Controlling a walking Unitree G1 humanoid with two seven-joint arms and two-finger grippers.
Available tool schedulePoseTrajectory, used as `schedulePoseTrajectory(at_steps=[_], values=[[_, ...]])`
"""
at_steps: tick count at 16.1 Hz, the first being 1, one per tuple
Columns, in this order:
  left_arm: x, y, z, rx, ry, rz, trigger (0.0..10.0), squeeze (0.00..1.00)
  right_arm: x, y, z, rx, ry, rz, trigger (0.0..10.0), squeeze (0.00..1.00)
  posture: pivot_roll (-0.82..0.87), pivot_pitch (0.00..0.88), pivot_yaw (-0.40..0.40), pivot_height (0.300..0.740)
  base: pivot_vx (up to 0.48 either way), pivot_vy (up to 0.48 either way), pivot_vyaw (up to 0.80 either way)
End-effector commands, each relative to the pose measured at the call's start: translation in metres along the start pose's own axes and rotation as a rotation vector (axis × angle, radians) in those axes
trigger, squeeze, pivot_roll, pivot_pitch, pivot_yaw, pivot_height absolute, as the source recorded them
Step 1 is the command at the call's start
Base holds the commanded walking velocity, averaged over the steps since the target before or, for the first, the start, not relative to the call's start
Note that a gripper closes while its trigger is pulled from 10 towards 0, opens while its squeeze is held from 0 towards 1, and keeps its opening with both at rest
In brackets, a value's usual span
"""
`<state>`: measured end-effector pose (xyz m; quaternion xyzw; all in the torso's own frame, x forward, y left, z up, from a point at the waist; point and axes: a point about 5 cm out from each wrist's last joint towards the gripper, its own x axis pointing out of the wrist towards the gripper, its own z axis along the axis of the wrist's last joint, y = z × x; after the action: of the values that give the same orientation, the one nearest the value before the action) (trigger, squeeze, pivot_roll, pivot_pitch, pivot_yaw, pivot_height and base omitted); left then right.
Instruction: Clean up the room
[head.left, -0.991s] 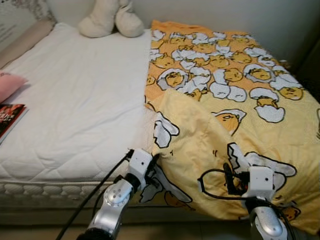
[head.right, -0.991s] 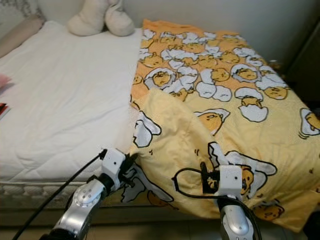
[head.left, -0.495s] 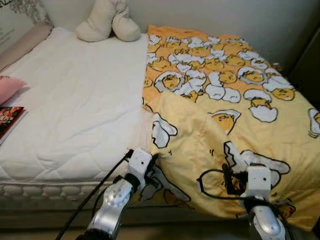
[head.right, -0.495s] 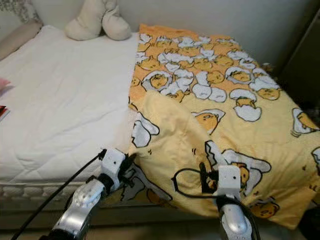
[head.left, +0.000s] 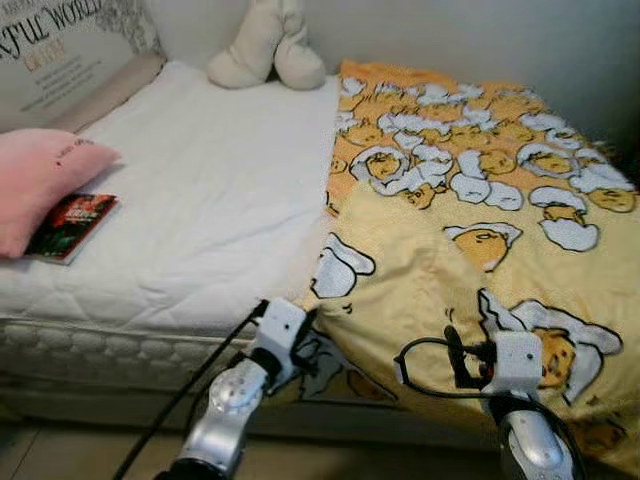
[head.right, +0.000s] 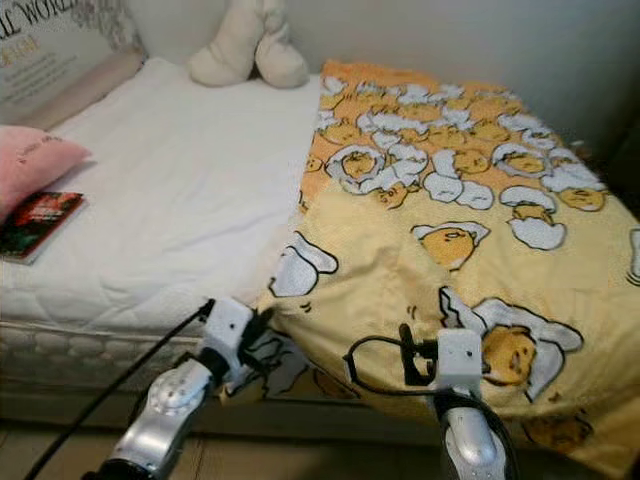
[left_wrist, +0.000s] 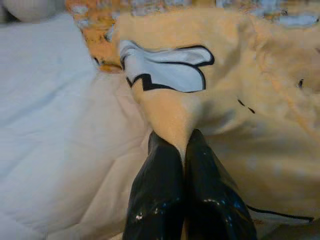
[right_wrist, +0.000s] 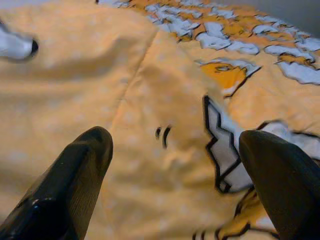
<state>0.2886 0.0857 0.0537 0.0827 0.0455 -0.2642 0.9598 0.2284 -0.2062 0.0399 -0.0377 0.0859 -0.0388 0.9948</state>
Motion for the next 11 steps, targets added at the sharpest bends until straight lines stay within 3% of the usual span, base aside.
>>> schedulePoseTrajectory(at_steps=[1, 4, 6, 7, 9, 11], values=[[-0.001, -0.002, -0.002, -0.001, 0.002, 0.007, 10.0, 0.0, 0.005, 0.003, 0.005, -0.006, -0.018, 0.013, 10.0, 0.0, 0.05, 0.05, -0.013, 0.74, 0.0, 0.0, 0.0], [-0.004, -0.007, -0.006, -0.001, 0.017, 0.004, 10.0, 0.0, 0.004, 0.002, 0.005, -0.008, -0.018, 0.018, 10.0, 0.0, 0.05, 0.054, -0.017, 0.74, -0.294, 0.0, 0.0], [-0.002, -0.012, -0.008, -0.012, 0.028, -0.005, 10.0, 0.0, 0.003, 0.0, 0.004, -0.012, -0.011, 0.021, 10.0, 0.0, 0.06, 0.057, -0.02, 0.74, 0.0, 0.0, 0.0], [0.002, -0.023, -0.015, -0.019, 0.08, -0.058, 10.0, 0.0, 0.003, 0.001, 0.003, -0.015, -0.007, 0.029, 10.0, 0.0, 0.06, 0.058, -0.022, 0.74, 0.0, 0.0, 0.0], [0.0, -0.046, -0.037, -0.131, 0.234, -0.193, 10.0, 0.0, 0.003, 0.002, 0.003, -0.021, -0.003, 0.043, 10.0, 0.0, 0.05, 0.056, -0.028, 0.74, 0.0, 0.0, 0.0], [-0.006, -0.056, -0.057, -0.127, 0.379, -0.229, 10.0, 0.0, 0.002, 0.0, 0.003, -0.026, 0.0, 0.044, 10.0, 0.0, 0.04, 0.055, -0.032, 0.74, 0.0, 0.0, 0.0]])
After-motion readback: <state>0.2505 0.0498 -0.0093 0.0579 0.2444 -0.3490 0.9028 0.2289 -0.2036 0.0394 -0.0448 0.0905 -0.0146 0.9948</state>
